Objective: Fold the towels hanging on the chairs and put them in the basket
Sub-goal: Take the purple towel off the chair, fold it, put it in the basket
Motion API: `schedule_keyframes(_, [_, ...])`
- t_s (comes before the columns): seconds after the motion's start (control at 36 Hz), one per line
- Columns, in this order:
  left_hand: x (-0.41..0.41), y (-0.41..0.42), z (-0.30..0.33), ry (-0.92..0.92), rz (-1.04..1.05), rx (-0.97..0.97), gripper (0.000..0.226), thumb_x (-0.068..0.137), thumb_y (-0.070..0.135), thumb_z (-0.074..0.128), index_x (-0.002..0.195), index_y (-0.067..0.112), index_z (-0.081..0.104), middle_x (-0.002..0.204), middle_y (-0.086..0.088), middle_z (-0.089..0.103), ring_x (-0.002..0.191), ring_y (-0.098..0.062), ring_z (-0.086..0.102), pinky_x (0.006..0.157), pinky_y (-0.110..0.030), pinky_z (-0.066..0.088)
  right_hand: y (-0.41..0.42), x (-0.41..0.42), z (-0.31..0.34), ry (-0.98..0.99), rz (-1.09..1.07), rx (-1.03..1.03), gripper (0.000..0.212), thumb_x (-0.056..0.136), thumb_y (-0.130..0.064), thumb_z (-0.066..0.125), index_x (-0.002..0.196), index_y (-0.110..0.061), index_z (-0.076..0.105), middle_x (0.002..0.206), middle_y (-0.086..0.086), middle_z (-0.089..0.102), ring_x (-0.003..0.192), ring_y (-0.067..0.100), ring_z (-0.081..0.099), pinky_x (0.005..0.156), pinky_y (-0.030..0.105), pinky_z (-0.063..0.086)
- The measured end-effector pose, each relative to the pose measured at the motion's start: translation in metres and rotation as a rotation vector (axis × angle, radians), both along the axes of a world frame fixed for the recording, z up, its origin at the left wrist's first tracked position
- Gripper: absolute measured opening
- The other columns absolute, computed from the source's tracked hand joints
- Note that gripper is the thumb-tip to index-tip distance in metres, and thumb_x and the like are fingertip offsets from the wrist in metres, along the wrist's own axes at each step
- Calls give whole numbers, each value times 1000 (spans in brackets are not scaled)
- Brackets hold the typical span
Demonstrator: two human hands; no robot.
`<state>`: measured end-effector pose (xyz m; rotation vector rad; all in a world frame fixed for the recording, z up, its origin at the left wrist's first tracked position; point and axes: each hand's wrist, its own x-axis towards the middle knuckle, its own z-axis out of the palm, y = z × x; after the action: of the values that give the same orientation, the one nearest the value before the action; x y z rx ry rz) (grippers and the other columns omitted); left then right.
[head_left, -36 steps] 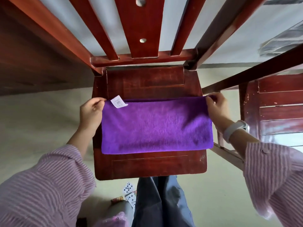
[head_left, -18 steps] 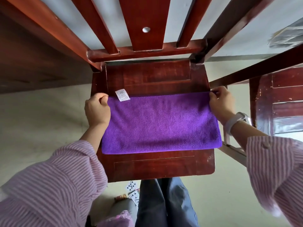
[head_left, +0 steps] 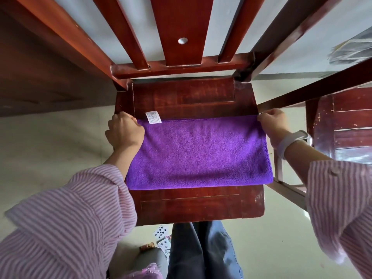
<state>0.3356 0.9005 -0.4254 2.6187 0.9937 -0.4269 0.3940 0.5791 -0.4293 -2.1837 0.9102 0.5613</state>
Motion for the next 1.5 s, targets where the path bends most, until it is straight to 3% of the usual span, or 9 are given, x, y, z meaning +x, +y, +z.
schedule_keyframes(0.06, [3,2,1,10,-10,-24,22,87,15,46,103,9,60,115,-17,56,113,-36,47,92,-45,38,2,-1,8,-45,-87,60,15,74,-12,50,83,-14,63,76,3,57,84,24,54,71,30,40])
schedule_keyframes(0.14, [2,10,4,-20,-51,-92,20,85,16,47,97,13,63,110,-13,61,108,-35,51,92,-43,39,10,-8,20,-214,-80,29,36,68,-23,45,99,-13,61,94,4,59,93,21,55,86,36,45])
schedule_keyframes(0.25, [0,20,10,-89,-92,-252,15,85,19,52,95,15,63,99,-6,67,100,-30,57,93,-40,43,37,-20,31,-406,328,-133,47,65,-25,43,110,-18,56,117,9,49,112,27,44,100,43,30])
schedule_keyframes(0.5, [14,25,18,50,-332,-428,19,81,29,64,99,21,64,97,2,68,99,-19,61,93,-40,45,110,-22,31,-493,860,-89,43,73,-32,32,95,-21,68,99,1,64,96,27,54,87,40,31])
schedule_keyframes(0.61, [14,23,13,29,-402,-443,23,79,32,66,97,18,68,102,-4,70,99,-24,63,87,-45,48,128,-29,14,-438,1076,-129,26,84,-25,47,91,-21,71,96,3,66,97,30,57,80,47,37])
schedule_keyframes(1.03, [3,18,9,-235,-261,-415,24,81,13,67,104,8,69,105,-10,68,104,-23,56,84,-30,43,136,-15,7,-267,1095,-107,23,91,-24,45,105,-19,62,117,0,58,118,21,40,92,39,27])
schedule_keyframes(1.25, [4,7,4,-206,-347,-213,24,84,11,59,106,10,66,102,-14,66,98,-35,53,81,-42,43,143,-17,-1,-358,1155,-280,19,91,-21,44,107,-14,51,110,5,60,109,27,44,87,42,27])
schedule_keyframes(1.39, [-8,7,18,-394,-201,-187,56,70,6,43,124,12,53,123,-12,51,115,-29,47,96,-41,36,142,-30,4,-594,1027,-316,12,80,-13,60,91,-15,62,96,7,61,89,28,52,74,41,36])
schedule_keyframes(1.5, [-31,-8,33,-518,-456,-30,54,70,1,43,122,10,54,124,-10,55,116,-23,46,95,-37,33,129,-52,7,-776,1072,-243,29,80,-13,48,104,-11,64,107,7,63,101,20,46,89,41,30])
